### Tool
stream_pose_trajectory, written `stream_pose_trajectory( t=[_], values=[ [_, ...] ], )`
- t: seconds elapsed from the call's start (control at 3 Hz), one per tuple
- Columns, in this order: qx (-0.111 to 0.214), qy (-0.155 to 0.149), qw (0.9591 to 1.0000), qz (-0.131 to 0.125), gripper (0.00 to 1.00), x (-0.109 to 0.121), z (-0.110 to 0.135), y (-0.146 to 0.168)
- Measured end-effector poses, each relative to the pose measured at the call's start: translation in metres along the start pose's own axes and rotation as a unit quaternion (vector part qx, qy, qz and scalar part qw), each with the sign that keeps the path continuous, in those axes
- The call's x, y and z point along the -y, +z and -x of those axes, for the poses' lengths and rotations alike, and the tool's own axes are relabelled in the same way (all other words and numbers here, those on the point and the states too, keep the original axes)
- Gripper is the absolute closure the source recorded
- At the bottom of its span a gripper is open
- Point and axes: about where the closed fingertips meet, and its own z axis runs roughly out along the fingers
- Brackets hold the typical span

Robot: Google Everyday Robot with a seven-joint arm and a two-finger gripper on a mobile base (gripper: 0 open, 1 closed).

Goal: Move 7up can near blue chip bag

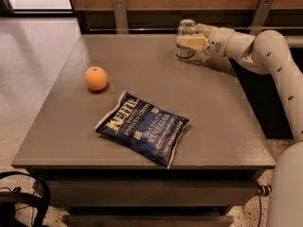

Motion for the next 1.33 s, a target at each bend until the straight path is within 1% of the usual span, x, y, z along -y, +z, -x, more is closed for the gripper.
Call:
stream_pose_trajectory(
  t=[0.33,1.0,1.33],
  values=[
    [-0.002,0.001,1.0000,0.002,0.50,-0.0019,-0.0003,0.0025],
    [-0.002,0.002,1.0000,0.007,0.96,-0.0059,-0.0012,0.0089],
    [-0.001,0.000,1.0000,0.008,1.00,-0.0075,0.0039,0.0070]
  ],
)
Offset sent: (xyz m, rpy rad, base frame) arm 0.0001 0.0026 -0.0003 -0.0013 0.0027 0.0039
